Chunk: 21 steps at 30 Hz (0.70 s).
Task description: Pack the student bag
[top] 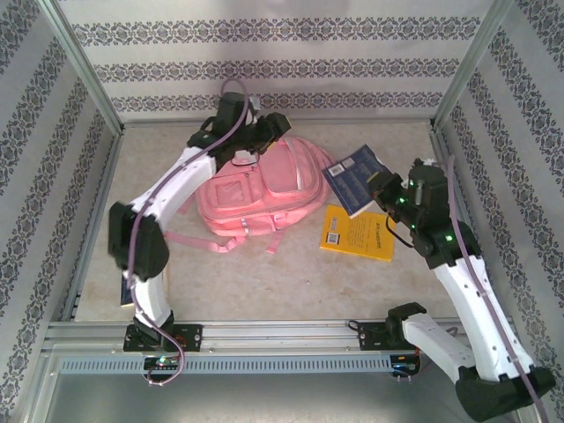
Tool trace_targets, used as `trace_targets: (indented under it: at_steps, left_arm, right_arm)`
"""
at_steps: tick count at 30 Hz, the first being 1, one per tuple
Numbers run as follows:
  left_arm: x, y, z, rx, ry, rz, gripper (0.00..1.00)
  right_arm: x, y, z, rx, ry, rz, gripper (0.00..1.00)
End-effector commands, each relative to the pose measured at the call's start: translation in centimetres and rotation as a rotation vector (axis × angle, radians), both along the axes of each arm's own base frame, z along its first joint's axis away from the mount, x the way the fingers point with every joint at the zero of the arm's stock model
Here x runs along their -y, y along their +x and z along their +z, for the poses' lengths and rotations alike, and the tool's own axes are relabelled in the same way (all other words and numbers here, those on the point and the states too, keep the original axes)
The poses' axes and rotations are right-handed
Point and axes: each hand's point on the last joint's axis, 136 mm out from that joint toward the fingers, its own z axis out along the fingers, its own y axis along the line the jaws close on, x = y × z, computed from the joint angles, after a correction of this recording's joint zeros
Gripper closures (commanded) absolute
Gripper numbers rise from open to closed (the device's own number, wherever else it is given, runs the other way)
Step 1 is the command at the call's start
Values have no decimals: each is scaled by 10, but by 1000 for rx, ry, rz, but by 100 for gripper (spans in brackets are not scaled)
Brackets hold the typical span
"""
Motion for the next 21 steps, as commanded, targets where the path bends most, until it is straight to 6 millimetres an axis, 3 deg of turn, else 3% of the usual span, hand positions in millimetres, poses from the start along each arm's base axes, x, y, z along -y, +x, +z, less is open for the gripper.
trace_targets:
  at_steps: [1,5,10,21]
  left_arm:
    - [6,1,-24,-65,60,-79,42]
    - [18,18,-46,-98,55,-98,46]
    - [19,21,-75,-144,82,-81,48]
    - [32,21,-108,-199,81,-95,53]
  right_arm:
    - [11,-26,-16,-59,-50,20,100]
    - [22,-45,-19,-75,-64,9,100]
    - [30,-58,-24,-88,-60,-14,100]
    - [29,-55,-32,-104,-32,-14,100]
